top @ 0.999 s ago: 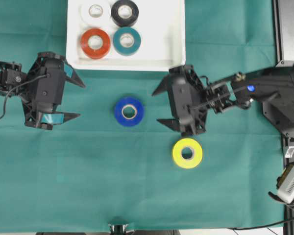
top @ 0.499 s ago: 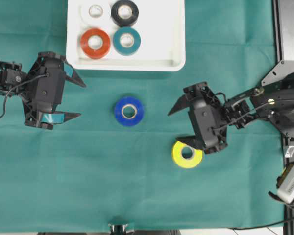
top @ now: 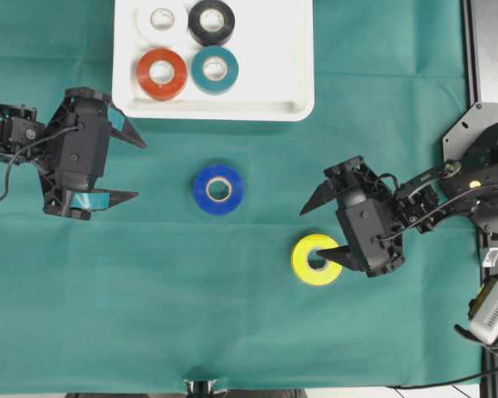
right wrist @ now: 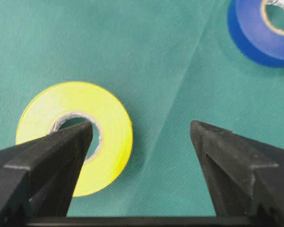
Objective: Put the tape alternately from left to right into the white case.
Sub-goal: 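Lower the right gripper onto the yellow tape roll and grip its core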
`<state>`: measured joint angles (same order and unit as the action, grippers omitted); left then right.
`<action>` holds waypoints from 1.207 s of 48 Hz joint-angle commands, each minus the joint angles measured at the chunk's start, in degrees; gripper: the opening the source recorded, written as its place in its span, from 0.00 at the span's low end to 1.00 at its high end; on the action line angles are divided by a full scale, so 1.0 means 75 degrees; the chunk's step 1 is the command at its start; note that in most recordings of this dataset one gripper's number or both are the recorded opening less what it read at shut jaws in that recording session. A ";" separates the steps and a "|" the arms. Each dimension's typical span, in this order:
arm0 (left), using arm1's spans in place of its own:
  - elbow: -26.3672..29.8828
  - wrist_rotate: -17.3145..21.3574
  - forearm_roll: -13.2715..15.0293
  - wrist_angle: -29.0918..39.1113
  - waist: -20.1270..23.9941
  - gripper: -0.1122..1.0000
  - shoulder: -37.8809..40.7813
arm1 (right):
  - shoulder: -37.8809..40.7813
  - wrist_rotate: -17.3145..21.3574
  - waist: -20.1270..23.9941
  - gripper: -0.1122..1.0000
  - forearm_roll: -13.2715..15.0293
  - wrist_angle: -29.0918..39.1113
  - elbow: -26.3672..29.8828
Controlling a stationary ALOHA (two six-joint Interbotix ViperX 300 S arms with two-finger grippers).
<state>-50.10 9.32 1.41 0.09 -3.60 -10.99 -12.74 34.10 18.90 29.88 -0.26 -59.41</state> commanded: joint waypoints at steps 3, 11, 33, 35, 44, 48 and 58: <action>0.0117 0.0012 0.0012 -0.0141 -0.0023 1.00 -0.0082 | 0.0293 0.0141 0.0070 0.87 -0.0094 -0.0047 0.0211; 0.0094 0.0012 0.0012 -0.0141 -0.0023 1.00 -0.0082 | 0.0832 0.0574 0.0141 0.87 -0.0082 -0.0035 0.0422; 0.0047 0.0012 0.0012 -0.0152 -0.0023 1.00 -0.0082 | 0.1418 0.0680 0.0223 0.87 -0.0082 0.0000 0.0691; 0.0035 0.0012 0.0012 -0.0152 -0.0023 1.00 -0.0082 | 0.1418 0.0680 0.0234 0.87 -0.0082 0.0000 0.0691; 0.0035 0.0012 0.0012 -0.0152 -0.0023 1.00 -0.0070 | 0.1418 0.0668 0.0234 0.83 -0.0059 0.0000 0.0703; 0.0035 0.0012 0.0012 -0.0152 -0.0012 1.00 -0.0082 | 0.1395 0.0668 0.0234 0.69 -0.0059 0.0000 0.0703; 0.0023 0.0012 0.0012 -0.0152 -0.0012 1.00 -0.0082 | 0.1219 0.0668 0.0234 0.19 -0.0047 0.0000 0.0691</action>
<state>-50.45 9.32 1.41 -0.62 -3.60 -10.99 -1.85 39.02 20.48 29.44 -0.09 -55.11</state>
